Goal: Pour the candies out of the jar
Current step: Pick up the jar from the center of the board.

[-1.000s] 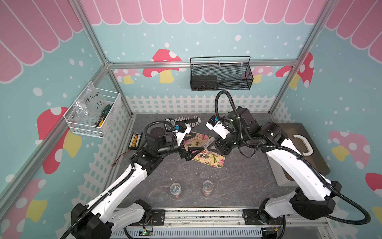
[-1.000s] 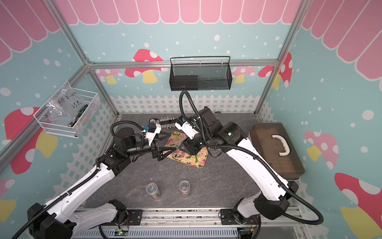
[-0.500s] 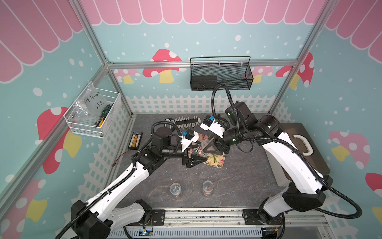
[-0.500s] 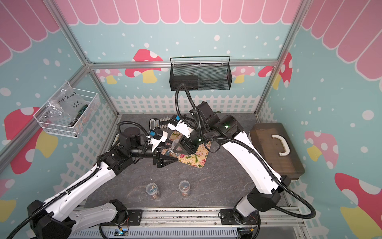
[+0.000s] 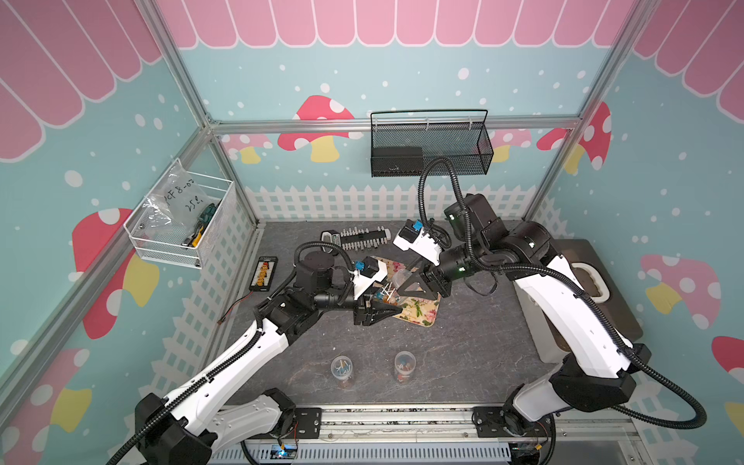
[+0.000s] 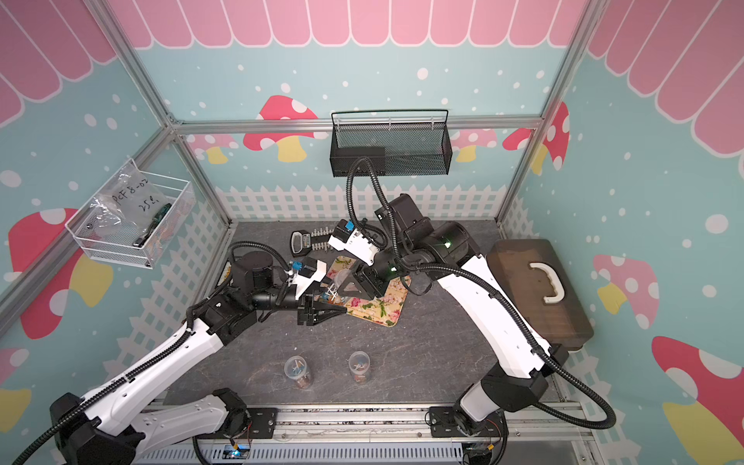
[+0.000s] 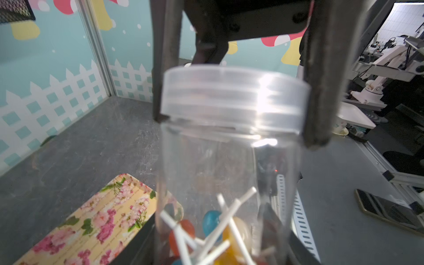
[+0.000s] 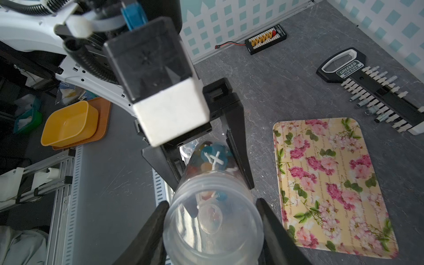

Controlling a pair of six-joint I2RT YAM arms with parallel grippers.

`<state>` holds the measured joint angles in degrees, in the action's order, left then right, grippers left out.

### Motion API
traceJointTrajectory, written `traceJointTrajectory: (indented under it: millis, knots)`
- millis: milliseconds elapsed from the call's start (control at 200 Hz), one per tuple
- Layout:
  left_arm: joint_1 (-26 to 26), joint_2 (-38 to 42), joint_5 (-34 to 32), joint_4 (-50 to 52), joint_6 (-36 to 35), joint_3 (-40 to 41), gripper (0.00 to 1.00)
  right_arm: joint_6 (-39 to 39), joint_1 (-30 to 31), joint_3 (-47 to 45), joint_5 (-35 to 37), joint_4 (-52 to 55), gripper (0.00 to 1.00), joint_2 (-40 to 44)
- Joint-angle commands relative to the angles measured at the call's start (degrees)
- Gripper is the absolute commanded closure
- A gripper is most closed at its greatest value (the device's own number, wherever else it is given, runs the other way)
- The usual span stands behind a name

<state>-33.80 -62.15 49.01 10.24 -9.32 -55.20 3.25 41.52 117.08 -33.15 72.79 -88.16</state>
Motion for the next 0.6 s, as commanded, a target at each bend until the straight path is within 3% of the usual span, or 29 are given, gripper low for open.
traceJointTrajectory:
  millis: [0,175,400,485,595]
  knots:
    - [0.12,1.51,-1.84,-4.41,2.28,2.42,0.47,2.3,-0.8,-0.19,-0.86,0.88,0.67,0.91]
    - [-0.03,1.32,-1.29,-4.82,3.3,2.96,0.58,2.32,-1.26,-0.17,-1.69,0.97,0.68,0.72]
    - [-1.42,1.41,-3.11,-5.48,3.59,3.73,0.61,2.12,-1.3,-0.58,-1.69,0.64,0.67,0.79]
    - [-1.68,1.96,-5.47,-8.06,4.58,5.15,0.6,0.51,-1.42,-1.5,-0.17,-0.97,0.51,1.25]
    - [-1.79,2.97,-8.72,-14.17,6.55,8.34,0.6,-5.65,-1.4,-3.63,6.92,-6.75,0.34,4.14]
